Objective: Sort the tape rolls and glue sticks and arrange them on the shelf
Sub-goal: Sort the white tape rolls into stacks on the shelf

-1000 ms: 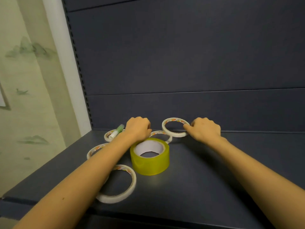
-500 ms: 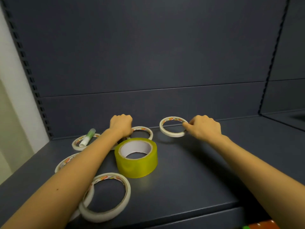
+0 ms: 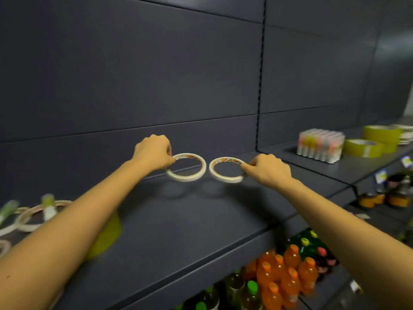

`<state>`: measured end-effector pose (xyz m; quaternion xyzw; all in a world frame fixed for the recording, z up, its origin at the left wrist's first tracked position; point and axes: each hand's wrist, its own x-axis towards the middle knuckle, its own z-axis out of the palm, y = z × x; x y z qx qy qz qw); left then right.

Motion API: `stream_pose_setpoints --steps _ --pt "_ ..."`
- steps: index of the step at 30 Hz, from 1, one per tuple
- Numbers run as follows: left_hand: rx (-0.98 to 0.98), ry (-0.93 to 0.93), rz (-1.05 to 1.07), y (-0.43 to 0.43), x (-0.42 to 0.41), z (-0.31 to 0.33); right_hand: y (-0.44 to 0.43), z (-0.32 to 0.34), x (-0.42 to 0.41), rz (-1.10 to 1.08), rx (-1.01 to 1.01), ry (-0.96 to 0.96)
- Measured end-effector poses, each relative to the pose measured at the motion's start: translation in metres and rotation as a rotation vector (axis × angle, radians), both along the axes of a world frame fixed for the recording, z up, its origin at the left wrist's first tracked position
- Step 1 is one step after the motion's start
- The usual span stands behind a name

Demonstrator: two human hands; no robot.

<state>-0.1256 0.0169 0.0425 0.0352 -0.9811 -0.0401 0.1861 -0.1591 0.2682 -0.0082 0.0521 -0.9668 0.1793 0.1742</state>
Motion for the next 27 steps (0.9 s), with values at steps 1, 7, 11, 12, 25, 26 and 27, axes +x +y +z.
stream_pose_setpoints --steps 1,7,11,12,25,26,27 --pt "0.012 -0.01 -0.031 0.02 -0.005 -0.002 0.02 0.0 0.001 -0.024 0.008 -0.002" --pt "0.056 -0.012 -0.192 0.149 -0.033 -0.013 0.147 0.006 0.004 -0.161 0.045 -0.019" --pt "0.109 -0.015 -0.267 0.235 -0.048 -0.022 0.236 0.002 0.009 -0.229 0.066 -0.017" --pt "0.117 -0.016 -0.285 0.255 -0.052 -0.024 0.258 -0.001 0.01 -0.248 0.066 -0.014" --pt "0.086 0.003 -0.472 0.474 -0.106 -0.033 0.473 -0.028 -0.005 -0.44 -0.047 -0.043" --pt "0.083 0.0 -0.486 0.487 -0.113 -0.033 0.485 -0.029 -0.01 -0.45 -0.056 -0.044" --pt "0.085 -0.003 -0.499 0.499 -0.121 -0.033 0.497 -0.03 -0.016 -0.46 -0.058 -0.043"
